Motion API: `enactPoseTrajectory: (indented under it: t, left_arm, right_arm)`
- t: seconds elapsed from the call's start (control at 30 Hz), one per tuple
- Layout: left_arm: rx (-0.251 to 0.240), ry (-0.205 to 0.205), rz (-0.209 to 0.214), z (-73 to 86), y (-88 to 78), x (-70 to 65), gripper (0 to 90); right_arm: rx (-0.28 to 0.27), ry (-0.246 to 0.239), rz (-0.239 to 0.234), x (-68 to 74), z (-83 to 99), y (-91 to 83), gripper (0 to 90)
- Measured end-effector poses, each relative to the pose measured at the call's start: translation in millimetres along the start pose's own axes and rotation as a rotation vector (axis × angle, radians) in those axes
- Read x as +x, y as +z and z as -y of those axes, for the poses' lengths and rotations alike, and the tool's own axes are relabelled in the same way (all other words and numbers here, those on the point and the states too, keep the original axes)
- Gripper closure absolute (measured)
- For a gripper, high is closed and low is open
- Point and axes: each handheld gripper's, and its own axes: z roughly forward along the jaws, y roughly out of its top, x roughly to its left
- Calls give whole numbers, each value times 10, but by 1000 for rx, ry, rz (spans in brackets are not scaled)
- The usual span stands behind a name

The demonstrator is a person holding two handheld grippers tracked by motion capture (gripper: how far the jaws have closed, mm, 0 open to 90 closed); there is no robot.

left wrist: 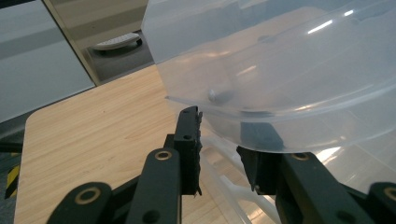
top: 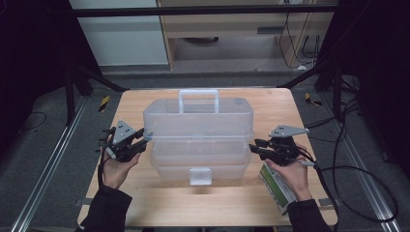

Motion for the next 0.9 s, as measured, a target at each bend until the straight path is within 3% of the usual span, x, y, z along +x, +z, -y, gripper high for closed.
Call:
enactPoseTrajectory:
  t: [0.07,0.13,0.37,0.57,0.9]
  left_arm:
    - [0,-2,0,-2,0,2,684]
    - [2,-5,-2,-8,1,-1,686]
    - [4,-10,-6,-15,1,-1,689]
    - [2,-16,-7,-18,5,1,690]
    - [11,-32,-19,-56,18,18,703]
  right_arm:
    - [-4,9,-5,-16,13,9,624]
    - [41,9,9,-21,33,47,606]
    - [100,-3,18,3,66,143,615]
    - [121,2,16,12,81,197,628]
    - [136,35,-17,32,83,243,748]
